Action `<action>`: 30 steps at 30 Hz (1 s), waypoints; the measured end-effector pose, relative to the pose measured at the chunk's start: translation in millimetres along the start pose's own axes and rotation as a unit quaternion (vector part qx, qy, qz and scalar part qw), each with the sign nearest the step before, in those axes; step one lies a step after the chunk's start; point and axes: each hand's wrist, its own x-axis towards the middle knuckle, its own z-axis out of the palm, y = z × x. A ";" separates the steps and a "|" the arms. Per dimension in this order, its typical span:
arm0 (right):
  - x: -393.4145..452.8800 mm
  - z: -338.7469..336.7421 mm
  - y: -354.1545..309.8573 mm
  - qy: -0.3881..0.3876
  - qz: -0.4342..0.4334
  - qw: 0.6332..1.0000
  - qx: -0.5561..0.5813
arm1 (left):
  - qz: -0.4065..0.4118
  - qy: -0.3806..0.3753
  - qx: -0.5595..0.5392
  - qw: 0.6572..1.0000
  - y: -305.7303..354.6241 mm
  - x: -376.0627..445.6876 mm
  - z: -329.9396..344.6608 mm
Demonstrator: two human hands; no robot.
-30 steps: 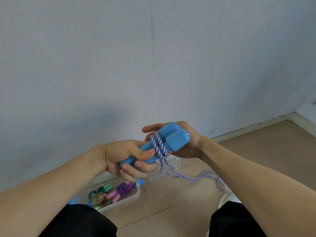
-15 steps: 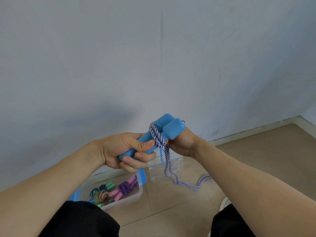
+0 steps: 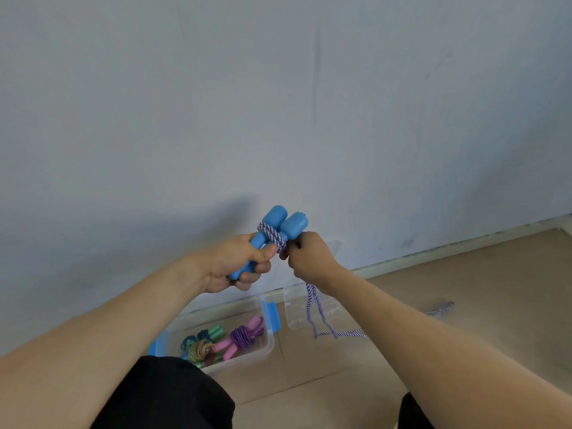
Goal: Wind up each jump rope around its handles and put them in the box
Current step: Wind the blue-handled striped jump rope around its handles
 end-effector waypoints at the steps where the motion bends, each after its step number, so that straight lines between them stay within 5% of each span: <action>1: -0.1 3.6 1.0 -0.007 -0.001 1.000 -0.012 | -0.003 0.025 -0.012 1.000 -1.7 1.4 -2.1; 7: -0.5 21.7 0.2 -0.017 0.070 0.997 0.009 | -0.023 0.120 -0.022 0.992 -6.6 6.2 -2.8; 15: -3.3 24.1 -15.2 -0.079 0.140 0.977 0.143 | 0.031 0.171 0.128 0.976 -10.3 10.2 -0.5; 21: -2.0 21.7 -16.1 -0.092 0.113 0.979 0.139 | 0.079 0.200 0.257 0.942 -10.0 12.2 -0.4; 30: -7.2 20.6 -8.9 -0.061 0.101 0.986 0.119 | -0.006 0.258 0.313 0.914 -10.0 11.9 1.2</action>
